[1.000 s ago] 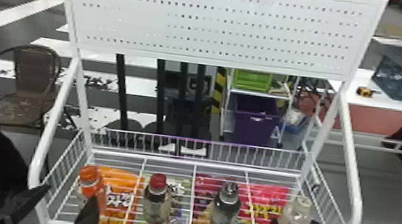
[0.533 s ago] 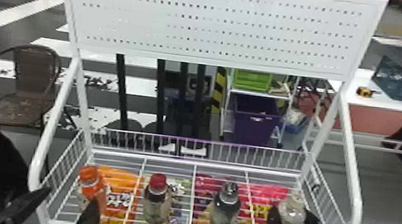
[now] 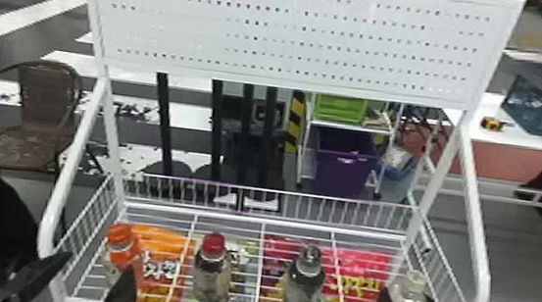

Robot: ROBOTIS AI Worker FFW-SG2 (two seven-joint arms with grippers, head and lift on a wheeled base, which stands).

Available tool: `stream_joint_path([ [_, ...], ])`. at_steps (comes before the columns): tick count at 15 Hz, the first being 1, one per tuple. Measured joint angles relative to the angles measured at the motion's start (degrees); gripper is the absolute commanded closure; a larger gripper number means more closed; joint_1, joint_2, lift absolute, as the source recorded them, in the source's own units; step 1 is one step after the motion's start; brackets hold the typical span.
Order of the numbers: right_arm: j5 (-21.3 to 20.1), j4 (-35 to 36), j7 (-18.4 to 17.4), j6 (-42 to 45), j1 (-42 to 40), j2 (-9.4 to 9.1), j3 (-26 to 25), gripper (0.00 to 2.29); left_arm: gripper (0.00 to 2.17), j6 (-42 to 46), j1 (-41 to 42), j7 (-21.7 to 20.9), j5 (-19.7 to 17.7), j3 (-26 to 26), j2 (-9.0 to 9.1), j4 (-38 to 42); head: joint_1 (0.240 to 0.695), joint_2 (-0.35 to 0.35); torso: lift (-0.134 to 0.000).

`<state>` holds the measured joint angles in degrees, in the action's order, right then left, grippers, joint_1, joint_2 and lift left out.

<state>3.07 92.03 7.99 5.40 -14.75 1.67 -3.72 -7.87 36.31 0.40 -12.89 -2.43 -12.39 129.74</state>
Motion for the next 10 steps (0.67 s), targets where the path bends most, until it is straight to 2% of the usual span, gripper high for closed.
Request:
stream_joint_path([
  [3, 0.1, 12.1, 0.0, -7.6, -6.7, 0.14, -1.3, 1.16, 0.13, 0.0, -0.5, 0.0, 0.0, -0.1, 0.01, -0.2, 0.499, 0.000, 0.000],
  [5, 0.0, 19.2, 0.0, -8.5, -10.7, 0.12, -1.5, 1.16, 0.13, 0.0, -0.9, 0.0, 0.0, -0.1, 0.07, -0.3, 0.499, 0.000, 0.000],
  [10, 1.6, 30.4, 0.8, -10.5, -18.2, 0.10, -2.6, 1.16, 0.13, 0.0, -1.3, 0.0, 0.0, 0.4, 0.09, -0.5, 0.499, 0.000, 0.000],
])
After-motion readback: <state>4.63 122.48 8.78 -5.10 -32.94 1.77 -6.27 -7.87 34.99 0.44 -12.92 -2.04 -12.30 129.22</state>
